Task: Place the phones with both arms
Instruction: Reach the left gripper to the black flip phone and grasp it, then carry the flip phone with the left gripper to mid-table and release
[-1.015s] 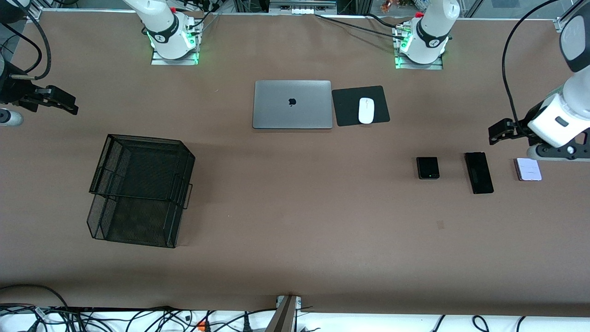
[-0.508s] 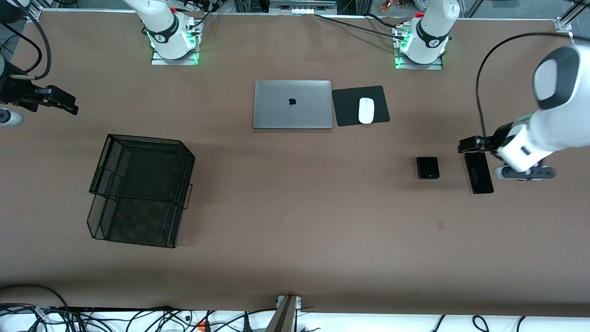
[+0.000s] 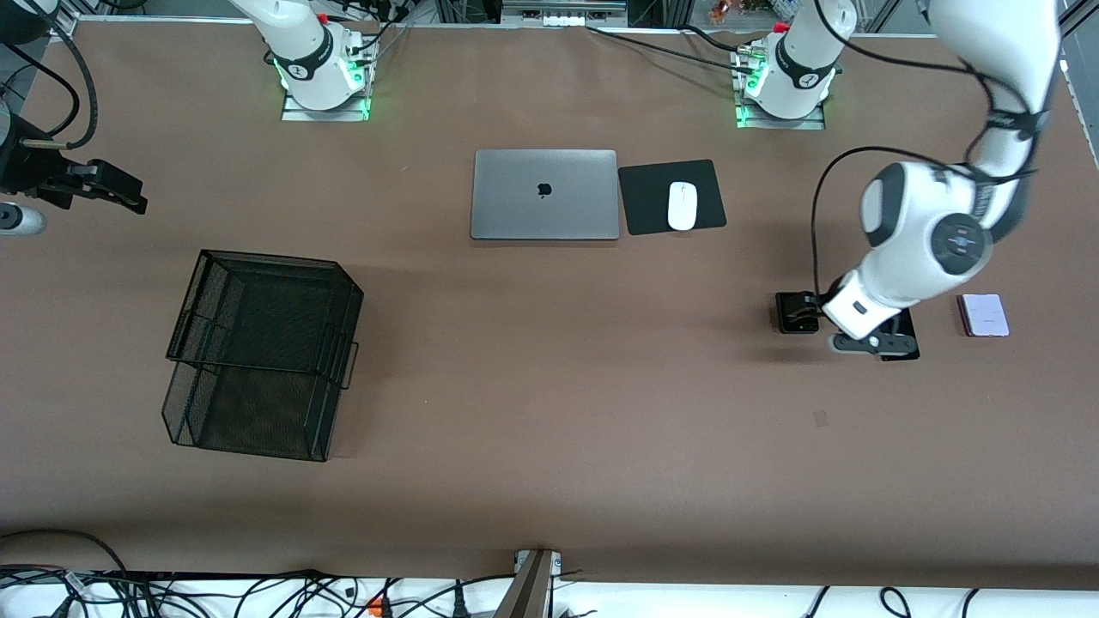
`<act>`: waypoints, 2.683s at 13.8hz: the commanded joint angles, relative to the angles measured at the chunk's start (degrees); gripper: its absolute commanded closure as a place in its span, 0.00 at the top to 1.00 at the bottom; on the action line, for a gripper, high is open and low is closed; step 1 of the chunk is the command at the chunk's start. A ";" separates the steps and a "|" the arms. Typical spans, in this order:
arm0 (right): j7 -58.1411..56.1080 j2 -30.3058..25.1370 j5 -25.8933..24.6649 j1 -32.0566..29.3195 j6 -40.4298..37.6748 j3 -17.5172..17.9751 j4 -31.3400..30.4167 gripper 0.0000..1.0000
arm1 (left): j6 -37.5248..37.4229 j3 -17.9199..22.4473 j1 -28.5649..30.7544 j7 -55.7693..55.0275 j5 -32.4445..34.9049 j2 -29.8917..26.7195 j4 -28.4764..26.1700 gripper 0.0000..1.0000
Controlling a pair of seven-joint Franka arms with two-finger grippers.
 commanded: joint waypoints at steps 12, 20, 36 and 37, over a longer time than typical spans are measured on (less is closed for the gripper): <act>0.83 0.01 -0.25 -0.10 -0.24 0.40 0.60 1.00 | 18.03 0.70 0.69 -0.22 3.79 5.91 -8.56 1.00; 0.83 0.01 -0.25 -0.10 -0.33 0.40 0.60 1.00 | 17.94 0.62 0.78 -1.36 3.88 6.18 -8.47 0.25; 0.75 0.01 -0.25 -0.10 -0.50 0.49 0.60 1.00 | -5.34 -16.79 -13.20 -46.54 3.35 19.27 29.94 1.00; 0.75 0.01 -0.25 -0.10 -0.59 0.49 0.60 1.00 | -7.61 -16.79 -12.32 -44.71 3.53 18.66 29.85 1.00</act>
